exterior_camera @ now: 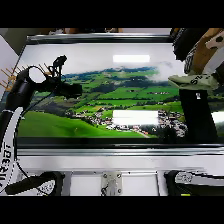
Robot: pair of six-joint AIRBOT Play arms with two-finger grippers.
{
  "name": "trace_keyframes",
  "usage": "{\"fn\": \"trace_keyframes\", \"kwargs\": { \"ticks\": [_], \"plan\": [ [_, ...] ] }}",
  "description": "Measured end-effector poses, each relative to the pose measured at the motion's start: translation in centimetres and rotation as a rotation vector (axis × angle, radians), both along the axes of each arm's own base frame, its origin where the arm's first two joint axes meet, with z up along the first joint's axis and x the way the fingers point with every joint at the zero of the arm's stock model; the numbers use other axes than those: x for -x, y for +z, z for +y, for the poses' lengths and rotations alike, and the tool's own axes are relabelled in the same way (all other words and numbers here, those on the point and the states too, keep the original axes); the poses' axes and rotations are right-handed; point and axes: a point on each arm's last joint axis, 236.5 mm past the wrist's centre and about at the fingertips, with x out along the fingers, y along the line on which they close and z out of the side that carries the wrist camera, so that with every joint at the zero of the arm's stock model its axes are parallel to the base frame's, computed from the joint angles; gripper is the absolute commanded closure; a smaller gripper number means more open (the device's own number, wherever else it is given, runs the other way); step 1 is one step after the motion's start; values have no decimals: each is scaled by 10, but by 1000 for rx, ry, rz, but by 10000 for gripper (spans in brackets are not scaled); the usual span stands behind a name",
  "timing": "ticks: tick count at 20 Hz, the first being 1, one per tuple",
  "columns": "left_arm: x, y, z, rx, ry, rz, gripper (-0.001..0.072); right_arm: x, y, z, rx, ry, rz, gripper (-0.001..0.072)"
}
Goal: Fold the clothes and pants, and hang the long-sleeved shirts on hangers.
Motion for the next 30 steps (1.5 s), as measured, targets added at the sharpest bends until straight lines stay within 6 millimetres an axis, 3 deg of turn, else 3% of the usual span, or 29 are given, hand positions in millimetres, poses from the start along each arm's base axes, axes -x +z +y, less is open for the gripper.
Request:
{"fn": "trace_keyframes", "kwargs": {
  "ticks": [6, 15, 18, 23, 29, 30],
  "plan": [
    [5, -2, 0, -1, -5, 21, 695, 26, 32, -30, 84, -132, -4, 697],
    [11, -2, -12, -5, -40, 24, 695, 71, 35, 4, 113, -72, 177, 697],
    [14, -2, -23, -7, -71, 16, 695, 96, 22, 6, 140, -58, 300, 697],
    [19, -2, -37, -10, -114, 9, 695, 144, -19, 2, 159, -56, 538, 693],
    [22, -2, -41, -11, -127, 11, 695, 177, -61, 9, 123, -37, 699, 681],
    [22, -2, -41, -11, -127, 11, 695, 181, -65, 10, 117, -34, 717, 581]
  ]
}}
